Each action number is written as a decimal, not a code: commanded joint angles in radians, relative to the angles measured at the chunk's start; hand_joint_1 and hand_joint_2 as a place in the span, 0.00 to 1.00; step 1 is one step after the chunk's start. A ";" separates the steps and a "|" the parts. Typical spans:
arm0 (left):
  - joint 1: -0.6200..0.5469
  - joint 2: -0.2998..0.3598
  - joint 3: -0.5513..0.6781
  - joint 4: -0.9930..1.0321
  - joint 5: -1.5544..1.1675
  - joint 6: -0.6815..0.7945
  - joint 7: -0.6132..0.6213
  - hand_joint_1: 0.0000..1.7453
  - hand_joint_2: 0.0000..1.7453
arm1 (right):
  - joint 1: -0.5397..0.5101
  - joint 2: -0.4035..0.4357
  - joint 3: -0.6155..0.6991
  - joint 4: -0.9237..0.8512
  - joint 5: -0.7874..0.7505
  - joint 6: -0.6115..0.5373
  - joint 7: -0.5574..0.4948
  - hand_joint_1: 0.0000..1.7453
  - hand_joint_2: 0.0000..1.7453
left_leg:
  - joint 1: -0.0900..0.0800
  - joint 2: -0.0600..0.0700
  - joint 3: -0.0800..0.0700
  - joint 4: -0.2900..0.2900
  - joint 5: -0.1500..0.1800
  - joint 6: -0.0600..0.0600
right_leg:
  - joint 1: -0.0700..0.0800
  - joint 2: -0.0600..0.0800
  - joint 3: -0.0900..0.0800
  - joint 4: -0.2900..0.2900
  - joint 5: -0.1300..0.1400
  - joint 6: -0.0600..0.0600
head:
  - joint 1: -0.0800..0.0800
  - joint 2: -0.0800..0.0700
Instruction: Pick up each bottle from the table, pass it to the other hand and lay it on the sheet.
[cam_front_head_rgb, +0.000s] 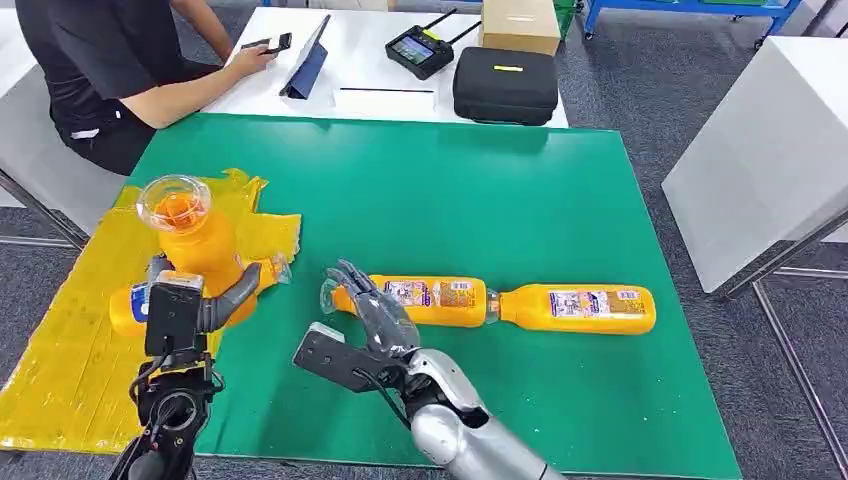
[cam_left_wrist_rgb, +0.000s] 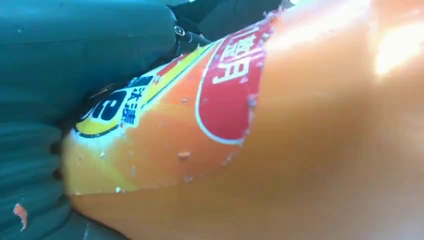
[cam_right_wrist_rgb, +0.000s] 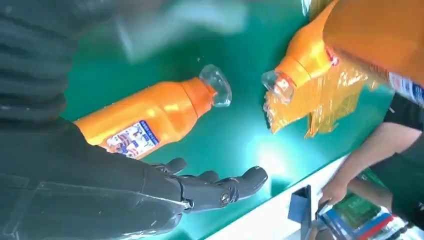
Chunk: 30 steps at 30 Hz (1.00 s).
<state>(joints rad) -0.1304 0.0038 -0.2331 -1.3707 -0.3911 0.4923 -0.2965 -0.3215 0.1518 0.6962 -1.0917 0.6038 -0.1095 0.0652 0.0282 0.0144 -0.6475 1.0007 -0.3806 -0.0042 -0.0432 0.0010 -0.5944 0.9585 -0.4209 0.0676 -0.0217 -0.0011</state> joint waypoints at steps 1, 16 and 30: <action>-0.176 0.080 0.065 0.378 -0.550 0.206 0.101 1.00 1.00 | 0.045 -0.132 -0.077 -0.185 0.036 0.015 0.010 0.00 0.00 | -0.001 -0.007 0.006 -0.002 0.000 0.001 | 0.000 -0.006 0.007 -0.001 -0.003 -0.006 | 0.000 0.000; -0.469 0.162 -0.198 0.934 -1.180 0.206 0.483 0.05 1.00 | -0.045 -0.233 0.034 0.018 -0.115 -0.008 -0.105 0.00 0.00 | 0.000 -0.003 0.005 0.000 0.000 0.001 | 0.001 -0.002 0.006 0.001 0.000 -0.006 | 0.000 0.000; -0.527 0.132 -0.241 1.059 -1.165 0.166 0.545 0.00 0.00 | -0.084 -0.253 0.069 0.073 -0.045 -0.027 -0.034 0.00 0.00 | 0.000 -0.003 0.002 0.000 0.001 0.001 | 0.001 -0.002 0.004 0.001 0.001 -0.004 | 0.000 0.000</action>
<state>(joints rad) -0.5300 0.1350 -0.3442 -0.5755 -1.5663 0.6786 0.2156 -0.3227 -0.0660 0.6825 -1.1581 0.4898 -0.1160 -0.0320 0.0281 0.0139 -0.6482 1.0008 -0.3785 -0.0039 -0.0432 0.0004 -0.5940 0.9590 -0.4191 0.0669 -0.0214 -0.0011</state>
